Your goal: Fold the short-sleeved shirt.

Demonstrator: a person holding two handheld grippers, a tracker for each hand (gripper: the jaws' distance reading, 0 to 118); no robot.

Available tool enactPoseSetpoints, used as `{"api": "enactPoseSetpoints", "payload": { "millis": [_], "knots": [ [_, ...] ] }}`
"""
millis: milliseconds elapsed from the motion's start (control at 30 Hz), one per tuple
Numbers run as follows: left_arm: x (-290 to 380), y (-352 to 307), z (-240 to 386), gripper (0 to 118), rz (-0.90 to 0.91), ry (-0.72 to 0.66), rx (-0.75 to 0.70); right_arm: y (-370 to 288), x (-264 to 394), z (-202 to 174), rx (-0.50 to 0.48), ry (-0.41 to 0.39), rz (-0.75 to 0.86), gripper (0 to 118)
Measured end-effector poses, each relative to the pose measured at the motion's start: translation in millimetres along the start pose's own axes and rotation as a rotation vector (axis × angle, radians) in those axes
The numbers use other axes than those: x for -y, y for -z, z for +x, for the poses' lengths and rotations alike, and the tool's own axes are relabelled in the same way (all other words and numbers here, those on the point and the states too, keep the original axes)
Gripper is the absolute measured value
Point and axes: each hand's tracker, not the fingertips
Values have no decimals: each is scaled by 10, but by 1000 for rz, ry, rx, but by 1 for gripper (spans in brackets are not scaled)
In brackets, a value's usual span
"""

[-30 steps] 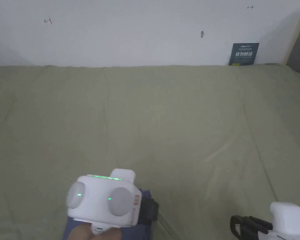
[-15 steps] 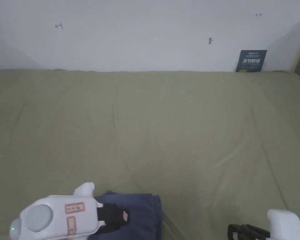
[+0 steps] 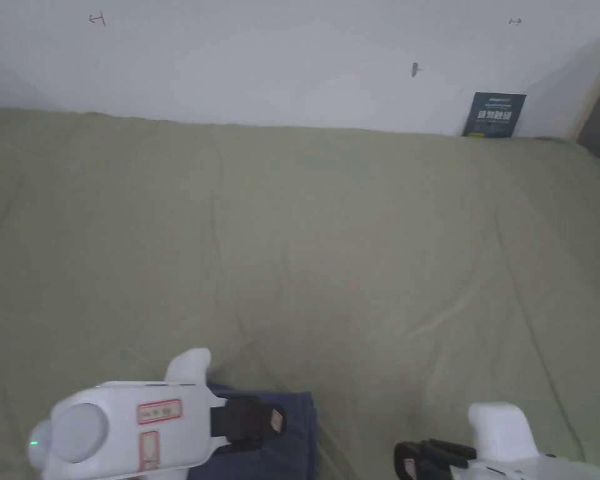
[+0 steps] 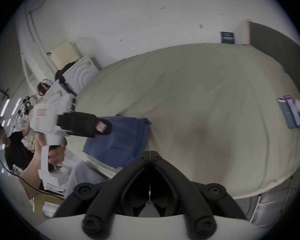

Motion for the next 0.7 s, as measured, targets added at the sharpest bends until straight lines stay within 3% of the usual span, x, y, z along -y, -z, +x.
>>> {"api": "enactPoseSetpoints", "payload": {
  "millis": [67, 167, 333, 433, 467, 533, 600, 667, 700],
  "knots": [
    [-15, -397, -19, 0, 54, 42, -74, 245, -103, -125, -68, -7, -32, 0],
    [15, -846, -262, 0, 106, 50, -300, 674, -207, -297, -172, -14, -77, 0],
    [92, -1027, -740, 2, 89, 61, -578, 1393, -268, -416, -399, 147, -168, 0],
    [111, -977, -935, 2, 65, 50, -550, 1712, -175, -315, -486, 216, -180, 0],
    [110, -961, -983, 2, 56, 33, -507, 1796, -143, -260, -455, 233, -206, 0],
    [99, -924, -1083, 2, 29, -31, -361, 1875, -24, -72, -429, 286, -238, 0],
    [76, -856, -1141, 6, -27, -67, -217, 1873, 47, 112, -517, 357, -232, 0],
    [50, -802, -1206, 16, -54, -73, -126, 1871, 87, 245, -567, 418, -235, 0],
    [28, -774, -1250, 31, -55, -80, -116, 1885, 100, 287, -590, 418, -228, 0]
  ]
}}
